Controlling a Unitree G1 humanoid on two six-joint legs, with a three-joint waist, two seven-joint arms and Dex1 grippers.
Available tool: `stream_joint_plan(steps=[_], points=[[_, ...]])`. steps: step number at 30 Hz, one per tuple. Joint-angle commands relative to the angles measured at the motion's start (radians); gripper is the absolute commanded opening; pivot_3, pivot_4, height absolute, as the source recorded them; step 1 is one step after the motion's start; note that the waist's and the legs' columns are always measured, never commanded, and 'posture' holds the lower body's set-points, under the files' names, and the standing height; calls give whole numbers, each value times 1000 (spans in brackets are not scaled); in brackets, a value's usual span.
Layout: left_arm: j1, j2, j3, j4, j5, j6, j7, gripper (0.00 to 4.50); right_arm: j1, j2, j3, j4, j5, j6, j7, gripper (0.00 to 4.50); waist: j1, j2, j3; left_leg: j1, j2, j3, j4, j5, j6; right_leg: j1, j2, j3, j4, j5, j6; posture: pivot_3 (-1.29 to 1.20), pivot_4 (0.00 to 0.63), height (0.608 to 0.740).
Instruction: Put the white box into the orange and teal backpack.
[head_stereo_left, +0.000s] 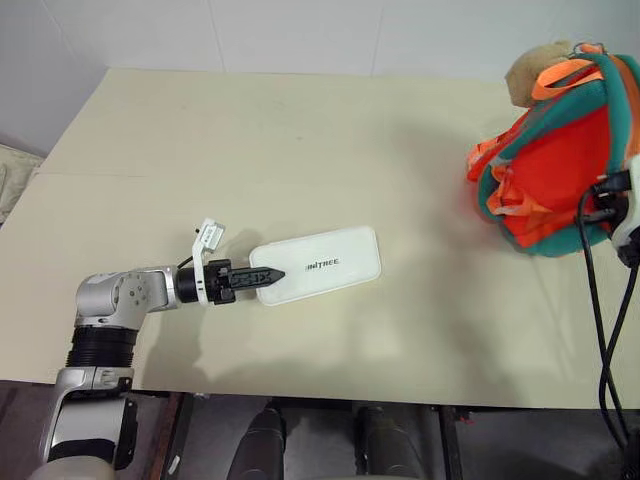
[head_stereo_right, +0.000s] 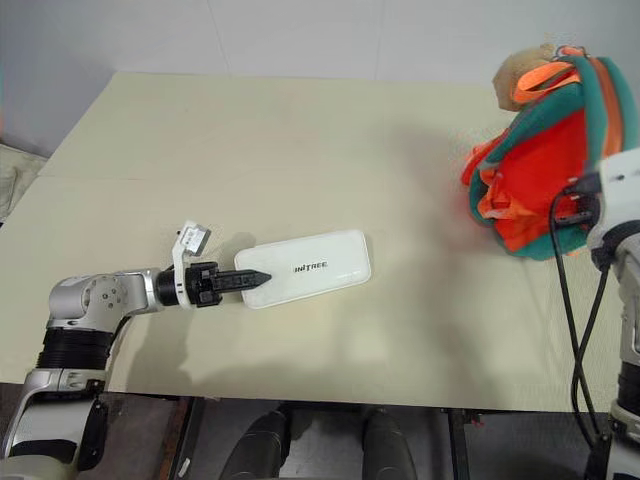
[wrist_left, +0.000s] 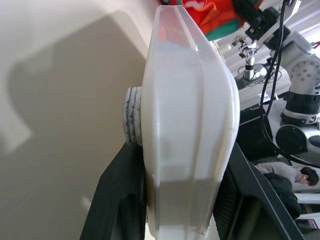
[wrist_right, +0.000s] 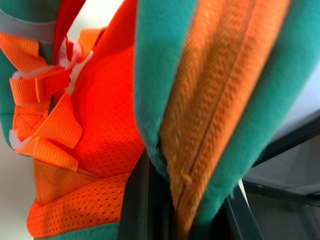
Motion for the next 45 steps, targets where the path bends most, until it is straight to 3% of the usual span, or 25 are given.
stream_joint_plan(steps=[1,7,14,15,23,28,37,45], points=[[-10,0,-10,-7,6,0,-7,1267,38,-7,-7,41,-14,-74,26,3,0,0,0,0,0,0,0,0,0,0,0,0,0,0,0,0,150,740],[0,13,-2,-21,0,6,-6,1267,66,-12,-4,74,-2,-138,64,2002,-1,-1,-1,0,0,0,2,0,0,1,0,0,0,1,1,0,150,740],[8,18,3,-32,-3,14,-2,1267,76,-42,-76,6,34,-61,83,4363,0,-1,-1,0,0,0,2,1,0,1,0,0,0,2,1,0,150,740],[7,17,1,-31,-2,13,-3,1267,92,-51,-92,-34,49,-31,97,4479,2,-1,-1,0,0,0,2,1,0,1,0,0,0,2,1,0,150,740],[-14,7,-20,6,15,-2,-20,1267,92,-51,-236,-300,157,179,99,4479,0,-1,-1,0,0,0,1,1,0,0,0,0,0,2,0,0,150,740],[-38,23,-60,57,57,-27,-48,1267,5,-38,-295,-472,331,371,116,4479,1,-1,-1,0,0,0,2,1,1,0,0,0,0,2,0,0,150,740],[-21,33,-28,47,55,-34,-43,1267,-117,81,-184,-516,497,552,61,4479,-1,-2,-1,0,0,0,1,1,1,0,0,0,0,2,0,0,150,740],[44,35,40,-45,19,5,12,1267,-250,173,74,-150,253,252,-90,4479,-7,-2,-1,0,1,1,0,1,1,-2,0,1,0,3,-2,0,150,740]])
